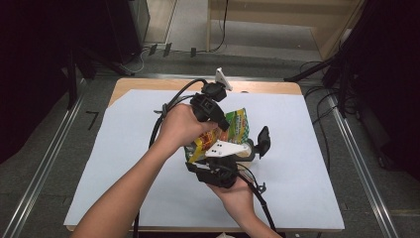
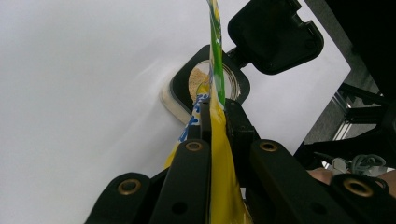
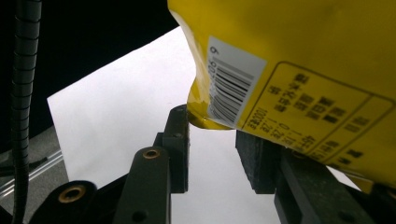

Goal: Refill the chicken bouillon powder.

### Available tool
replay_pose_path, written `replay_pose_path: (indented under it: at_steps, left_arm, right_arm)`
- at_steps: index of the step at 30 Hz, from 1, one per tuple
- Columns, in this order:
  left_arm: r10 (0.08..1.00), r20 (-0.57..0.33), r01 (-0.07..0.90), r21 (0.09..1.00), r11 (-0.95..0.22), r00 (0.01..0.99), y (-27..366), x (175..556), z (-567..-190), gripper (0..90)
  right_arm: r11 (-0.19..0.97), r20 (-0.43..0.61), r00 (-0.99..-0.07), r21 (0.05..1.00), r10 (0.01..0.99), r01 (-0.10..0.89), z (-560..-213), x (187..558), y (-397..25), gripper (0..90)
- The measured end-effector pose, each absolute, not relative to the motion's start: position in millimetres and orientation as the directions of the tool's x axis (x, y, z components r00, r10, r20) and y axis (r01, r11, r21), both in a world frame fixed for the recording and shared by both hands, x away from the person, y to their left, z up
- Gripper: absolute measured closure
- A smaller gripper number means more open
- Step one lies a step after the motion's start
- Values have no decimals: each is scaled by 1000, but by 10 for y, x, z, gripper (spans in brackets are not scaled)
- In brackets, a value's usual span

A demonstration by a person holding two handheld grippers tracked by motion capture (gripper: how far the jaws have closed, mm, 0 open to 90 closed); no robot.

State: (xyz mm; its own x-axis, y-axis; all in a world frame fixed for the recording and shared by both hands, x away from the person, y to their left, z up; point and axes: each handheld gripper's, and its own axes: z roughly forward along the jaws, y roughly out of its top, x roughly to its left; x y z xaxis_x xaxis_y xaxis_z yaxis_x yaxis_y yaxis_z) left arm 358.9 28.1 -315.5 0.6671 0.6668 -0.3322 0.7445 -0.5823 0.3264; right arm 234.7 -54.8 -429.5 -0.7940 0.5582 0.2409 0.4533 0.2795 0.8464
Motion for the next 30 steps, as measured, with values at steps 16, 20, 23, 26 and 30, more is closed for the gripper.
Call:
replay_pose_path:
  at_steps: [16, 20, 23, 26, 30]
  left_arm:
    - [659, -318, 732, 329, -597, 681, 197, 3497, -3122, 895]
    - [663, -313, 732, 328, -596, 680, 197, 3496, -3120, 896]
    - [666, -307, 733, 322, -599, 680, 193, 3493, -3111, 896]
    - [669, -301, 733, 319, -601, 680, 187, 3499, -3103, 896]
    - [677, -300, 739, 320, -593, 672, 185, 3524, -3089, 895]
  right_arm:
    - [264, 249, -787, 849, 564, 458, -4347, 2343, -540, 683]
    - [262, 251, -786, 848, 565, 460, -4348, 2346, -537, 679]
    - [256, 263, -786, 847, 560, 466, -4341, 2347, -542, 681]
    - [243, 280, -785, 847, 553, 473, -4328, 2347, -545, 679]
    - [235, 290, -781, 846, 553, 480, -4296, 2354, -559, 668]
